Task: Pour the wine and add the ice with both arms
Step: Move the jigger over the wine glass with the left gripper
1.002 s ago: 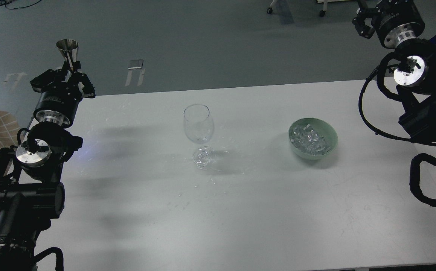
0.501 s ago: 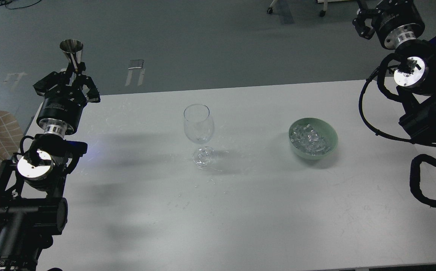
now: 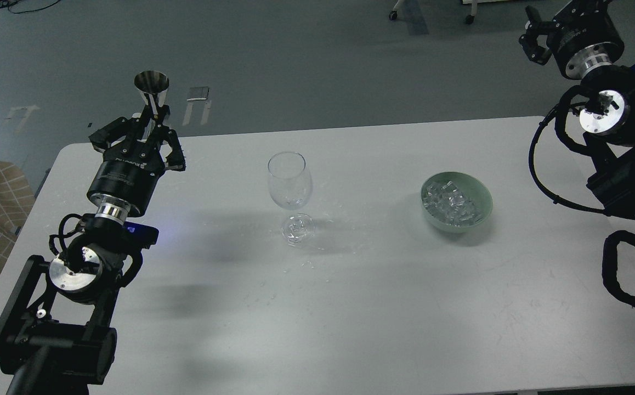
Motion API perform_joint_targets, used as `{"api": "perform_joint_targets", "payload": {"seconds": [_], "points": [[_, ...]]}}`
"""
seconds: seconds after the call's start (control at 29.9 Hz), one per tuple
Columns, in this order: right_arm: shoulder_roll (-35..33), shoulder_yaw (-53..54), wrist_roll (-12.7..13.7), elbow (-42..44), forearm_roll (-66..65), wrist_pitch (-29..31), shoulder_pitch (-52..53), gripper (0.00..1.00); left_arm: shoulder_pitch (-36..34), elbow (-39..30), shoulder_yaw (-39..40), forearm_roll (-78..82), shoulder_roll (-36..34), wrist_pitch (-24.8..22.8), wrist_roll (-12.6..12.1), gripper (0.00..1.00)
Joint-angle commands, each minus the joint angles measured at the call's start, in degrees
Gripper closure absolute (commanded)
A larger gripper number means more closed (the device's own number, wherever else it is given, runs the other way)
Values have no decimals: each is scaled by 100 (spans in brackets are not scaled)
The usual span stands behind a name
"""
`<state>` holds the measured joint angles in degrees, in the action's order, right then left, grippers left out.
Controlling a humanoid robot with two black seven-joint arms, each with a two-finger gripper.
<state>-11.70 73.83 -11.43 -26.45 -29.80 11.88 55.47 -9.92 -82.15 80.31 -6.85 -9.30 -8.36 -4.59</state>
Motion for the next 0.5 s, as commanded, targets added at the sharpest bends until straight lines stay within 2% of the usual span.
{"api": "perform_joint_targets", "payload": {"seconds": [0.0,0.17,0.47], "points": [[-42,0,0,-80,0,-1,-89,0,210,-389,-305,8,-46,10,1,100],[-78,9,0,-88,0,8,-142,0,333,-662,-833,236,-63,36,10,100],[-201,9,0,-168,9,16,-221,0,245,-654,-877,772,42,458,10,100]]}}
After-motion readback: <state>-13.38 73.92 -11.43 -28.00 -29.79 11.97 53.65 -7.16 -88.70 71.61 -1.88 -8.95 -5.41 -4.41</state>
